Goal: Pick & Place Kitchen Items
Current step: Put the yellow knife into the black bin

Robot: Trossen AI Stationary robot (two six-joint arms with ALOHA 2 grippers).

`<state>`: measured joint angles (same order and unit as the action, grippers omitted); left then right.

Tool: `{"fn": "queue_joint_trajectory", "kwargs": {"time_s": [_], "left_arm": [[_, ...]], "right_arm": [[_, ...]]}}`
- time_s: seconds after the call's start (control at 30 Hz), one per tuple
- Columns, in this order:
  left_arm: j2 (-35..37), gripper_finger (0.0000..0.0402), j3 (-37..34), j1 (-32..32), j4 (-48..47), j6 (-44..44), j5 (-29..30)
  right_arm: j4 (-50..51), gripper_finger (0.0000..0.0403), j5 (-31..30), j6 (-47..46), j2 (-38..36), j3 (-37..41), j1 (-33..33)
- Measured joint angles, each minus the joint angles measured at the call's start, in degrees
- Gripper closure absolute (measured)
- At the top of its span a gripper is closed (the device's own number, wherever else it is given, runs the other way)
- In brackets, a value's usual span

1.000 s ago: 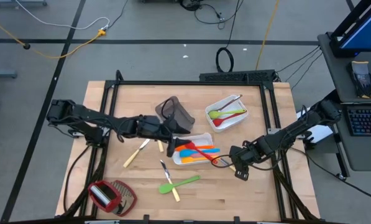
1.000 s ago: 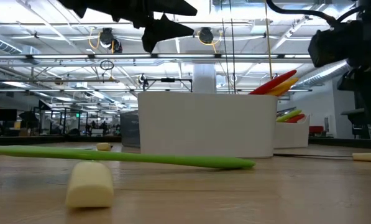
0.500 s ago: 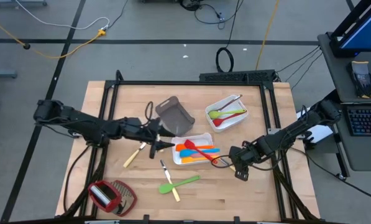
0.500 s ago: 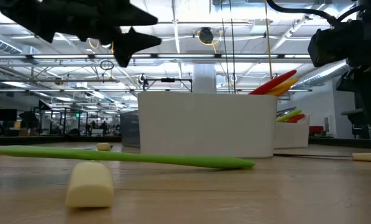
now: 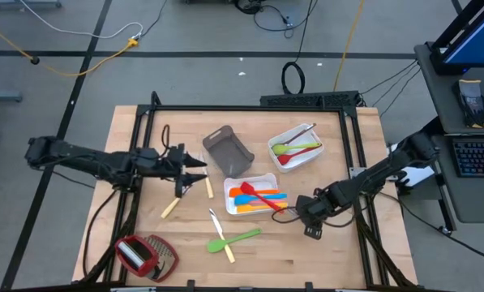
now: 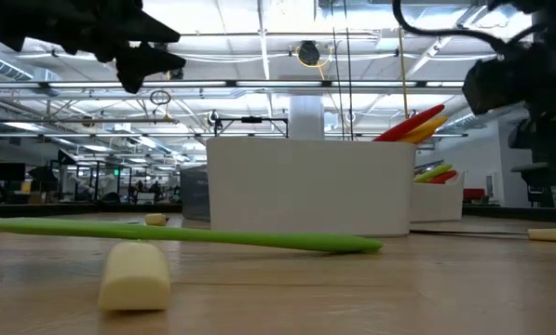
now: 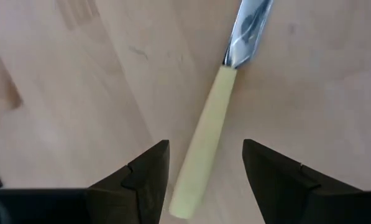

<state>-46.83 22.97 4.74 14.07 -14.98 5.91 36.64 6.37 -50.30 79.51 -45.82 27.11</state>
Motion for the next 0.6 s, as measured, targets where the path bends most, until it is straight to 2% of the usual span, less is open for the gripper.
{"fn": "queue_joint_trajectory", "kwargs": {"time_s": [0.3,0.6], "left_arm": [[3.3,0.0186,-3.3,0.7,0.2,-3.0,0.1],[3.3,0.0186,-3.3,1.9,0.2,-3.2,-0.8]], "right_arm": [[-2.4,0.0207,1.0,-2.3,8.2,-0.3,0.0],[-1.0,0.021,1.1,-1.5,12.1,-0.2,0.9]]}}
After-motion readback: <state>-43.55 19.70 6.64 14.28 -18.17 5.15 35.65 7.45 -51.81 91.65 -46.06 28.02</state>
